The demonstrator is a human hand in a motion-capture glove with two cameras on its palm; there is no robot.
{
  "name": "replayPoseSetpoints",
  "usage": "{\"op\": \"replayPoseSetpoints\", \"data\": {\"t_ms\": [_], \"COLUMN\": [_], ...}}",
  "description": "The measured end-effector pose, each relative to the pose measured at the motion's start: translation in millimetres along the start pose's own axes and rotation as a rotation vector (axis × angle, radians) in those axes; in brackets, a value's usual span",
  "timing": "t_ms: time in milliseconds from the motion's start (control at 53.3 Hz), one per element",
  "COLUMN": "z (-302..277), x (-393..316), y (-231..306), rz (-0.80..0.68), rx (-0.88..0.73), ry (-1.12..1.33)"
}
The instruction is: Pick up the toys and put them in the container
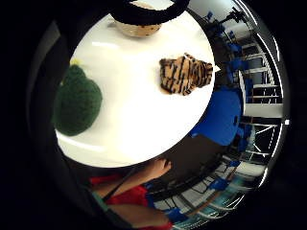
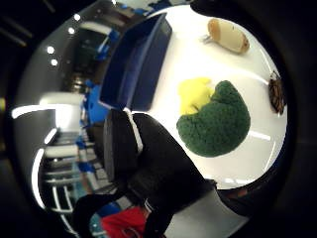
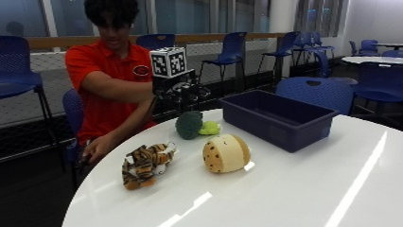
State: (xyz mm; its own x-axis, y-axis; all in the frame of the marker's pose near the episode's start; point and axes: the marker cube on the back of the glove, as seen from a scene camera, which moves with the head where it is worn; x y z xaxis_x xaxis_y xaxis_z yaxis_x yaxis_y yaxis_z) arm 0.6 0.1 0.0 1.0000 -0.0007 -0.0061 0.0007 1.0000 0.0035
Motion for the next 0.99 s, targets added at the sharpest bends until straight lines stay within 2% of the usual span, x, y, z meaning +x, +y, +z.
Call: {"op": "replayPoseSetpoints", "data": {"t_ms": [656,994], "z": [1,39], "x": [7,-15], "y": [-7,-7], "rz": [-0.025,-0.081], "rx": [0.002,-0.086], "ry": [-0.034,-0.041]}}
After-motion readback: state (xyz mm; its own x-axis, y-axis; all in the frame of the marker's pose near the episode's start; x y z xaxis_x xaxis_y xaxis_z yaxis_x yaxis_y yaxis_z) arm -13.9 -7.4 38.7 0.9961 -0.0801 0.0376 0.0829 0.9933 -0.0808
